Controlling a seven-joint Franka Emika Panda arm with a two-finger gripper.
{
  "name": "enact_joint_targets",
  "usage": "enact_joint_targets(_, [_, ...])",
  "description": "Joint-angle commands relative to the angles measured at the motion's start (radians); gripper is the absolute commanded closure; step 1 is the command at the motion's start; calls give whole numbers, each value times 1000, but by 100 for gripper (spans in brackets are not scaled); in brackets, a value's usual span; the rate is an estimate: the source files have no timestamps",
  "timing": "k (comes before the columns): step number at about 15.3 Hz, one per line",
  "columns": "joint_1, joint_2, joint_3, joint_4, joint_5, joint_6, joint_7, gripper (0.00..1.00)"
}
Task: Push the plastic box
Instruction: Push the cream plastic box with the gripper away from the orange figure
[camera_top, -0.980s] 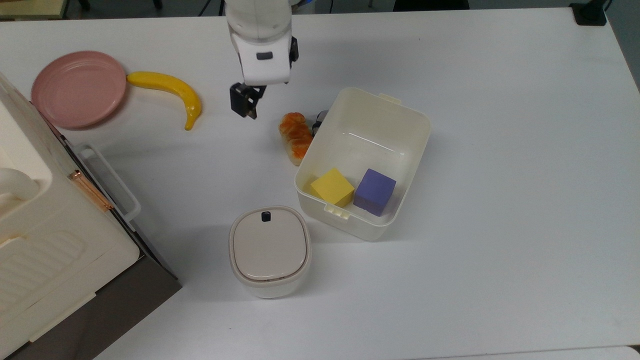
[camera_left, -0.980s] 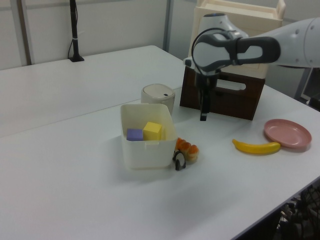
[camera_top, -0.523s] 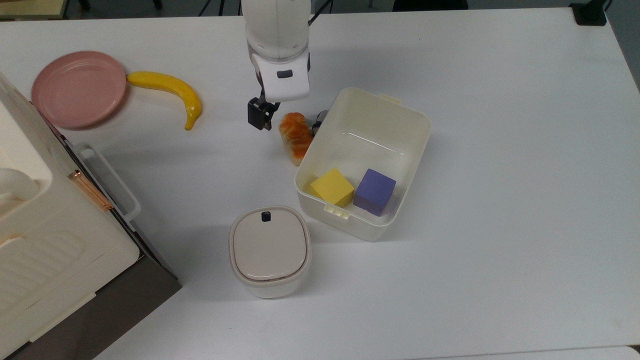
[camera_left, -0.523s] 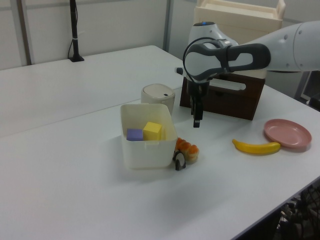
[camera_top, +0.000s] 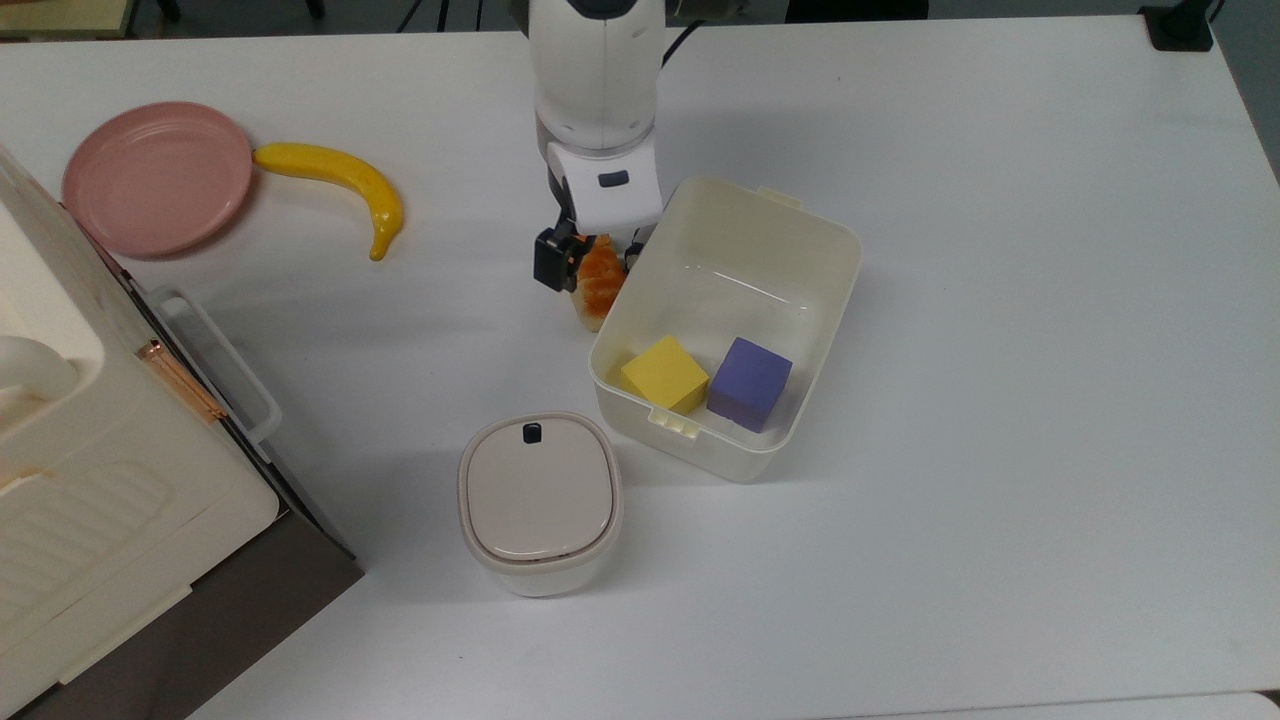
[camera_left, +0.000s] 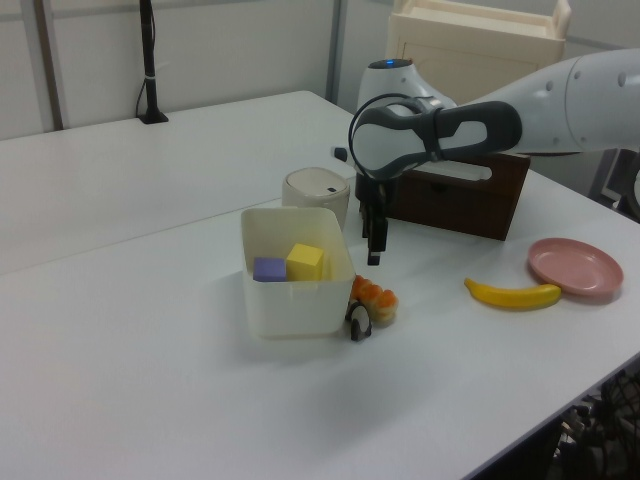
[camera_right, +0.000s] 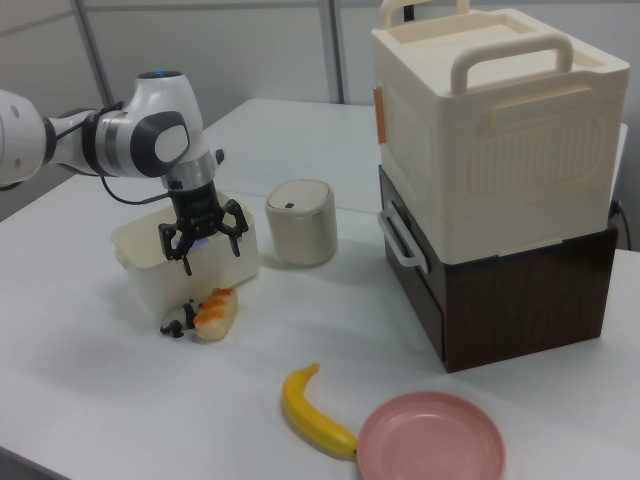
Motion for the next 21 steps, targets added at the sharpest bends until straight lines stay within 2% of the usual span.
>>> enact_joint_targets(1, [27,7,-7,-3,-16,68,-8,0])
enact_joint_targets(7, [67,55,-7,24,-16,161,-7,0])
enact_joint_targets(13, [76,82,14,32,-16,239,-3,0])
enact_joint_targets(21, [83,134,56,103,-16,253,-3,0])
